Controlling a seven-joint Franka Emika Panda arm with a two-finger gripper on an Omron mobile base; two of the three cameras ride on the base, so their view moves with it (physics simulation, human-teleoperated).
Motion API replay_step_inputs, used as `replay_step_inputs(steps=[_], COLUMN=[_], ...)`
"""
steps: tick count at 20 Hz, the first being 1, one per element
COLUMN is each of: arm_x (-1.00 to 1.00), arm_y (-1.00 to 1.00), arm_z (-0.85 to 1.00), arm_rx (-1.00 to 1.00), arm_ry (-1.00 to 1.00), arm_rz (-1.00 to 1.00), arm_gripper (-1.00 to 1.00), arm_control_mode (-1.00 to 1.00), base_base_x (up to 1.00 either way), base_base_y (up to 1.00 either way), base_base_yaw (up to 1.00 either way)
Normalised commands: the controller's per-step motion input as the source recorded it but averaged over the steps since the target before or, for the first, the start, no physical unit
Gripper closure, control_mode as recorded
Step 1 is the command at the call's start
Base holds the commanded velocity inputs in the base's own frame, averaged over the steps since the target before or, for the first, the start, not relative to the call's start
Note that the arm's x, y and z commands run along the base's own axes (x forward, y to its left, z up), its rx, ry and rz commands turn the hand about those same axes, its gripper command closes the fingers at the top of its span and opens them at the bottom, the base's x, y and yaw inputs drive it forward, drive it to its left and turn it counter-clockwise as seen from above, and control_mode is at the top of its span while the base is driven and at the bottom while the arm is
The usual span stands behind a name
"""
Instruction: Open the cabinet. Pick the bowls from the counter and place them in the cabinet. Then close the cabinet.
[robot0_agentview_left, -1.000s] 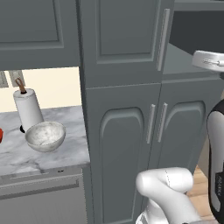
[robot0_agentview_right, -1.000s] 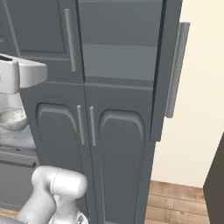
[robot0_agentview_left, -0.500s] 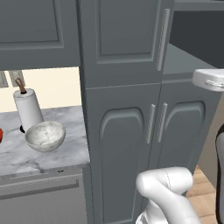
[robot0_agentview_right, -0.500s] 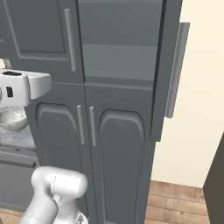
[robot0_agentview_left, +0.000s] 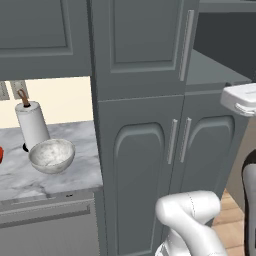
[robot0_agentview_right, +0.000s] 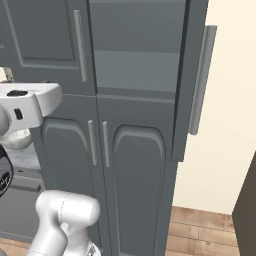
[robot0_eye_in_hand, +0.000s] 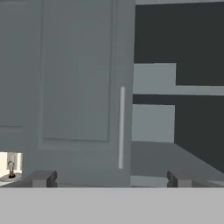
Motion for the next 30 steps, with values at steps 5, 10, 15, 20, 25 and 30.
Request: replay_step_inputs(steps=[5, 10, 15, 20, 25, 30], arm_x=[0.21, 0.31, 0.28, 0.38, 0.51, 0.49], arm_y=[0.00, 0.00, 0.00, 0.01, 0.00, 0.00], arm_z=[-0.01, 0.00, -0.07, -0.17, -0.13, -0.06], arm_rx=[0.00, 0.00, 0.00, 0.00, 0.00, 0.00], arm_ry=[-0.01, 0.00, -0.02, -0.07, -0.09, -0.05], arm_rz=[-0.02, -0.01, 0.00, 0.00, 0.00, 0.00], arm_gripper=[-1.00, -1.00, -1.00, -1.00, -1.00, -1.00], arm_control_mode=[-1.00, -1.00, -1.00, -1.00, -1.00, -1.00], base_base_x=[0.00, 0.00, 0.00, 0.00, 0.00, 0.00], base_base_y=[0.00, 0.00, 0.00, 0.00, 0.00, 0.00], base_base_yaw=[0.00, 0.00, 0.00, 0.00, 0.00, 0.00])
